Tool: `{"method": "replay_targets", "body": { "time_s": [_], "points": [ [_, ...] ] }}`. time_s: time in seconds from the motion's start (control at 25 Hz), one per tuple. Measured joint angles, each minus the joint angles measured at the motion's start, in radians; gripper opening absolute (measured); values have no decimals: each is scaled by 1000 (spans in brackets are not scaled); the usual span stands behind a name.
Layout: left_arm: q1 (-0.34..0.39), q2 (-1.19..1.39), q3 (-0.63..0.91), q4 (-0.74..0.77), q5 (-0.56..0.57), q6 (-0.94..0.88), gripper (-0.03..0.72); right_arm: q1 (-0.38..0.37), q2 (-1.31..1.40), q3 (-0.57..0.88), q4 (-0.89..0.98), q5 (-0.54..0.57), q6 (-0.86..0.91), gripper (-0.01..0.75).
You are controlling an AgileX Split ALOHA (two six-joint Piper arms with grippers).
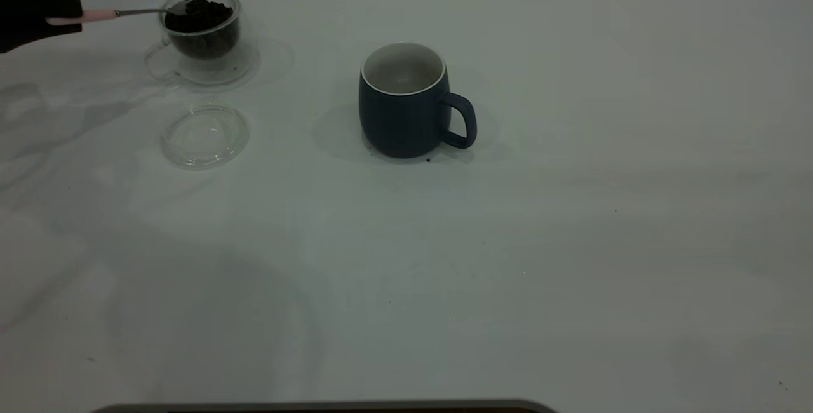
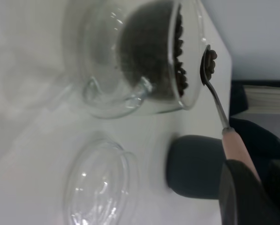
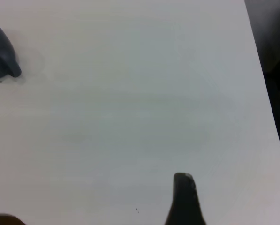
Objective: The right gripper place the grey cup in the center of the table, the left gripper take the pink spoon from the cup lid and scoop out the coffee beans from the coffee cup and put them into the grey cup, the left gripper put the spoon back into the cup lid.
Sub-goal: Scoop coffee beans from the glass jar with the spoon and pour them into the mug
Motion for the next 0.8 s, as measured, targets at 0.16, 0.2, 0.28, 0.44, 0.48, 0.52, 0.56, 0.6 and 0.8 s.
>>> {"method": "replay_targets", "body": {
  "time_s": [0.16, 0.2, 0.28, 0.44, 0.48, 0.52, 0.56, 0.6, 0.8],
  "points": [
    [3, 0, -1, -15, 27, 6, 126, 0, 0, 0, 0, 0, 0, 591],
    [3, 0, -2, -15, 29, 7, 126, 0, 0, 0, 0, 0, 0, 591],
    [3, 0, -2, -15, 30, 7, 126, 0, 0, 0, 0, 0, 0, 591],
    [3, 0, -3, -15, 31, 7, 126, 0, 0, 0, 0, 0, 0, 591],
    [1, 0, -3, -14, 31, 8, 126, 0, 0, 0, 0, 0, 0, 591],
    [-1, 0, -3, -14, 31, 9, 126, 0, 0, 0, 0, 0, 0, 591],
    [-5, 0, -3, -14, 31, 10, 126, 0, 0, 0, 0, 0, 0, 591],
    [-11, 0, -3, -14, 31, 11, 126, 0, 0, 0, 0, 0, 0, 591],
    [-49, 0, -3, -15, 31, 12, 126, 0, 0, 0, 0, 0, 0, 591]
  ]
}}
